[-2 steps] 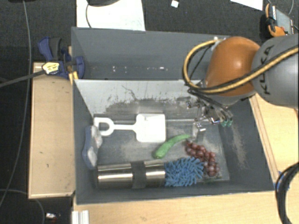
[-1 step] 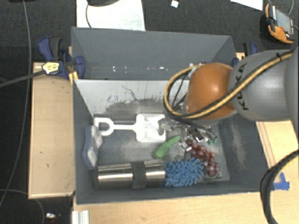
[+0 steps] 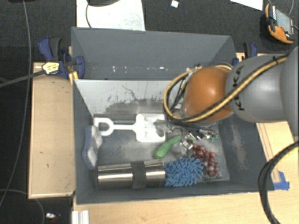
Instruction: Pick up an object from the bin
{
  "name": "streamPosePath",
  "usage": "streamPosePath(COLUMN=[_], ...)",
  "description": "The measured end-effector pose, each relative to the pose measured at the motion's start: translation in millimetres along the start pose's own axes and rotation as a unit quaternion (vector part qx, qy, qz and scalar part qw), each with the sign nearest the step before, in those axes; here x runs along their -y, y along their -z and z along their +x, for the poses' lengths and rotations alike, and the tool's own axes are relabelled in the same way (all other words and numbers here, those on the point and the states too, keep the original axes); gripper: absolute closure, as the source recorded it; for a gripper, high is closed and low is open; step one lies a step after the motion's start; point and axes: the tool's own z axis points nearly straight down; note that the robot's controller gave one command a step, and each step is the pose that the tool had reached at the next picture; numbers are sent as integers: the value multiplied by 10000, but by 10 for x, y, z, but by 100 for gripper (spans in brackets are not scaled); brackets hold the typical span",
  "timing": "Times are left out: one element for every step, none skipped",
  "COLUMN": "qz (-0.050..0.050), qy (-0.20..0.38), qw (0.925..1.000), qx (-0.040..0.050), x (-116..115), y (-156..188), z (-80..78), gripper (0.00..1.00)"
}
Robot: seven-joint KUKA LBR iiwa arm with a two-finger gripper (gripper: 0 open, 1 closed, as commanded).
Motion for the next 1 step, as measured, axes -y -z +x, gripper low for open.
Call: streamPosePath(qz=[-87], qy=[-32], qw=[9999], qx=[-70], x=[-189], y=[-9], z=[72], gripper=[100])
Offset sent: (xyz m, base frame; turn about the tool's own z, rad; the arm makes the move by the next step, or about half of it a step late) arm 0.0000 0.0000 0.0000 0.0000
